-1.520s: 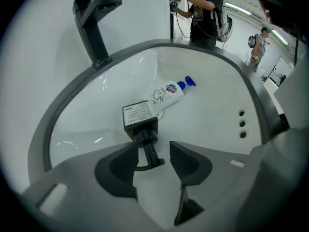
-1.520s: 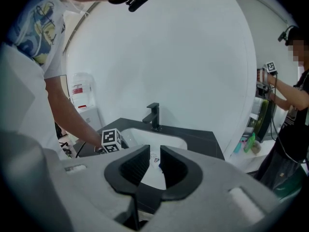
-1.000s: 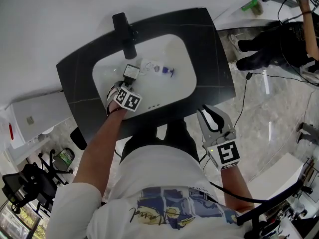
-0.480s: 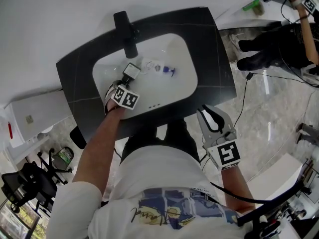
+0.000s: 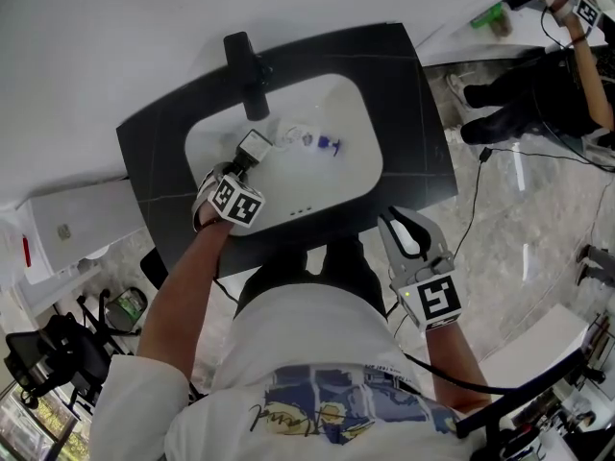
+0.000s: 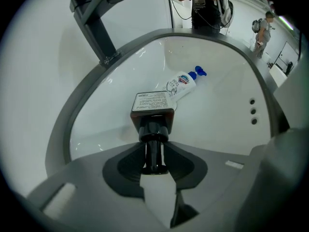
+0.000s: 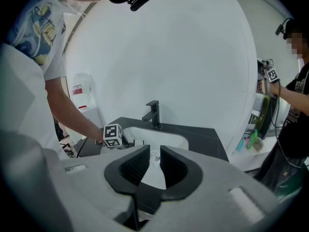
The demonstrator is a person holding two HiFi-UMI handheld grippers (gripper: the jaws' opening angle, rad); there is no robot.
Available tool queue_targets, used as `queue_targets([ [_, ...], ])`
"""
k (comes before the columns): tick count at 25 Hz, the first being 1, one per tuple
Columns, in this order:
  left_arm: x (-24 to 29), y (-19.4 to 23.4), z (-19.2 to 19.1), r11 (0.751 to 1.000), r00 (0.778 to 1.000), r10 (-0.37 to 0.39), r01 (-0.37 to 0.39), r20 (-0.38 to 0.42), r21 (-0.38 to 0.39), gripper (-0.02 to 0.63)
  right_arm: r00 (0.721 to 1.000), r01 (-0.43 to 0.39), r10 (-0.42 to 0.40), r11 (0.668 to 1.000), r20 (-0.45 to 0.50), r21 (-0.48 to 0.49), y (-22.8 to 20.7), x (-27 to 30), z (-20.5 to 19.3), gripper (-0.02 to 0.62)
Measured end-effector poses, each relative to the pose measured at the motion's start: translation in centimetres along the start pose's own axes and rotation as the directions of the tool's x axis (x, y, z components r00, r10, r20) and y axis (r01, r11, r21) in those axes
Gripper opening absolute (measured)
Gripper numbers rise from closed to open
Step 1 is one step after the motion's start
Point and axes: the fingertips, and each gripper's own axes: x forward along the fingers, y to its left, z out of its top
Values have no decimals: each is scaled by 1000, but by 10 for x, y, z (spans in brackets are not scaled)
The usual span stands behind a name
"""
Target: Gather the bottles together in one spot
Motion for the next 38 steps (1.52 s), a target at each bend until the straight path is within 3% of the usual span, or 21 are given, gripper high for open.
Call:
queue_targets([
  [11,-73,41,19,995,998,-53,52,16,84,121,999,0,0,1000,34,-7,-9,-1,11,64],
  [19,-118,100,16,967,996,-7,28,-85,255,121,998,-20,23,999,56,-42,-9,1,23,65],
  [23,-128,134,24,939,988,44,10,-148,345,121,998,-28,30,998,47,-56,-11,2,21,65],
  [28,-128,165,39,892,965,65,59,-256,448,121,998,-39,42,997,52,-65,-16,2,24,66],
  [38,-108,202,63,790,879,112,204,-463,578,121,999,-22,24,998,24,-51,-46,-7,18,64],
])
